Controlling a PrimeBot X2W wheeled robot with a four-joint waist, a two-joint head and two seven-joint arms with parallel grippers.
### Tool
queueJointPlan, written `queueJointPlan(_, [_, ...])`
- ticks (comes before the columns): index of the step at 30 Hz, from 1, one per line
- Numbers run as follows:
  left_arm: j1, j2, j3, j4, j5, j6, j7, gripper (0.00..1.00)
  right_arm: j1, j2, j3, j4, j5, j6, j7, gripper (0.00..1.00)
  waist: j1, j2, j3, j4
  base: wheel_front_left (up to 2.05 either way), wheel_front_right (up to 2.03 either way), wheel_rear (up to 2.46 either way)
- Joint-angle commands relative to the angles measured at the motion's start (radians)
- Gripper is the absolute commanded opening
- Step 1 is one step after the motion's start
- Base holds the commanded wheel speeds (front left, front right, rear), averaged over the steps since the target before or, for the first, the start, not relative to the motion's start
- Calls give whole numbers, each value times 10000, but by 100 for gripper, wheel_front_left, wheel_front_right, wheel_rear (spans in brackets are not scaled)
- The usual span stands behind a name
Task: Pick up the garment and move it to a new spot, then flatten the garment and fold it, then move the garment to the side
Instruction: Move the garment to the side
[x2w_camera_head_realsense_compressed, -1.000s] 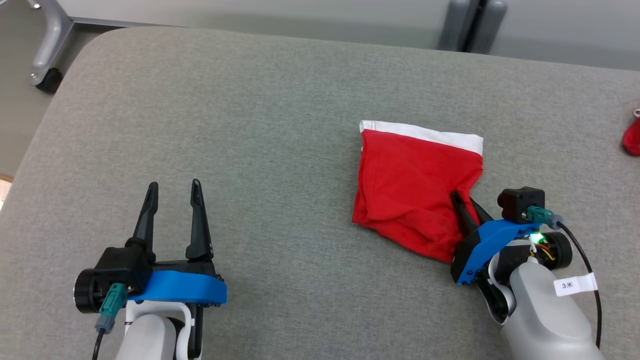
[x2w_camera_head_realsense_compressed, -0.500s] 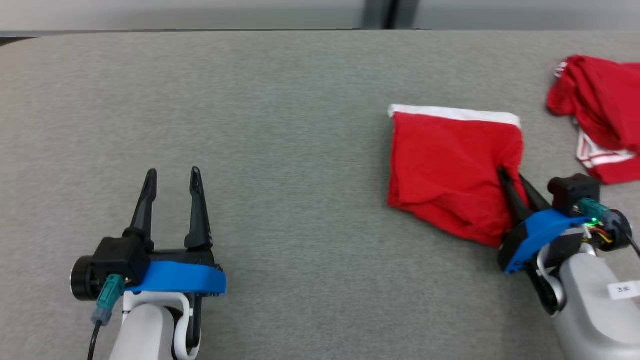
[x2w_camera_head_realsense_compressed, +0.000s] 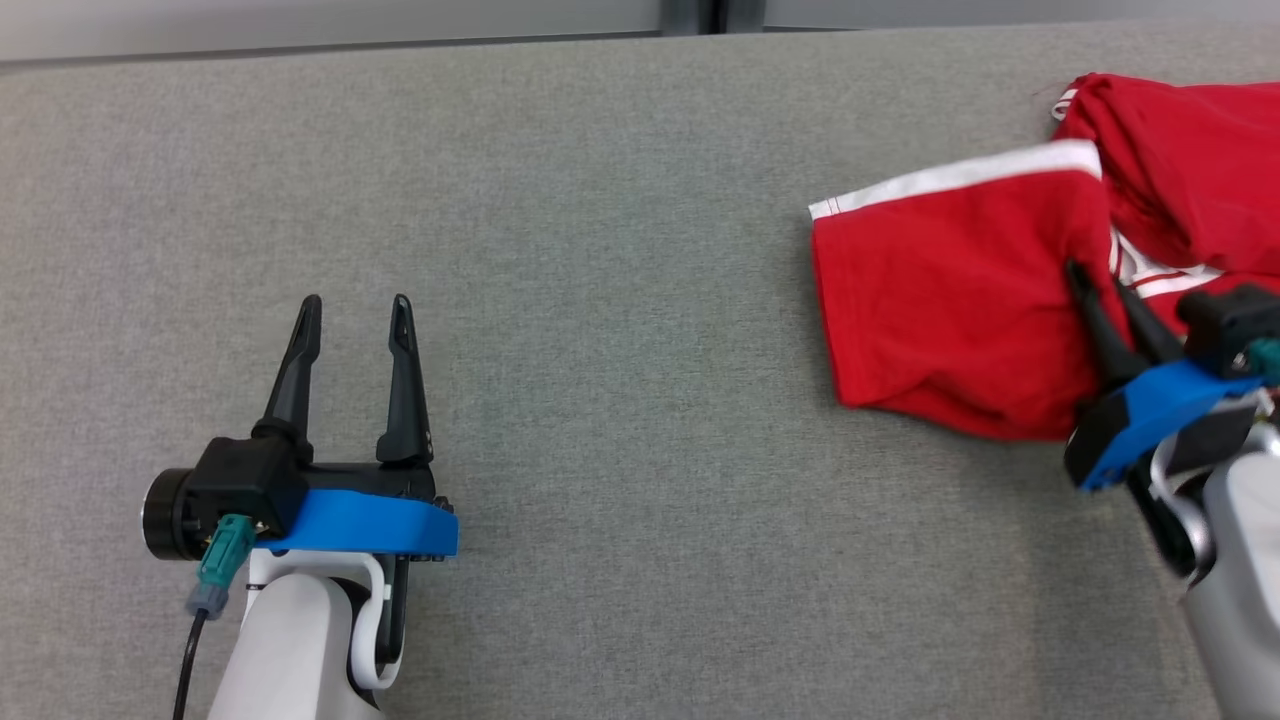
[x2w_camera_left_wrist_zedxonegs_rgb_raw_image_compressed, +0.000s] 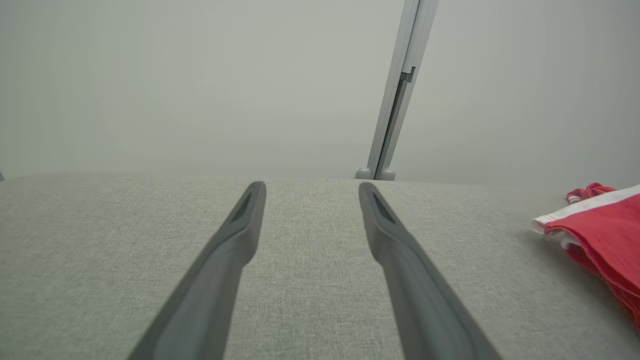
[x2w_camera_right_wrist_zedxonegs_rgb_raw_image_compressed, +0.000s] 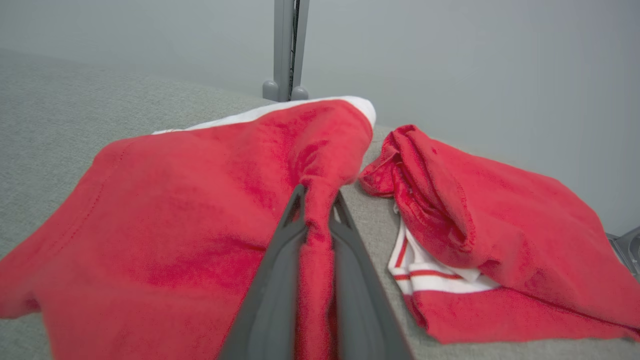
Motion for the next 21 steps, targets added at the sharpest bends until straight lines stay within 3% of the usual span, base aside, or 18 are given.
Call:
queueJointPlan(1, [-190,30,13,-24,45,-13,-42,100,-242,-187,26,-96,7,3,97,0,0,0,68,74,0,0,0])
queueJointPlan(10, [-442,17,31,-401,94,-56,-42,100,-1563,-2546,522,-727,96,3,1212,0,0,0,909,365,0,0,0])
queueJointPlan(15, [-618,18,-30,-645,169,-73,-42,100,-2151,-4176,499,-592,592,3,1611,0,0,0,1425,390,0,0,0])
queueJointPlan(21, [-800,111,-34,-975,258,-87,-42,100,-2742,-5613,497,-71,1200,2,1991,0,0,0,1846,361,0,0,0])
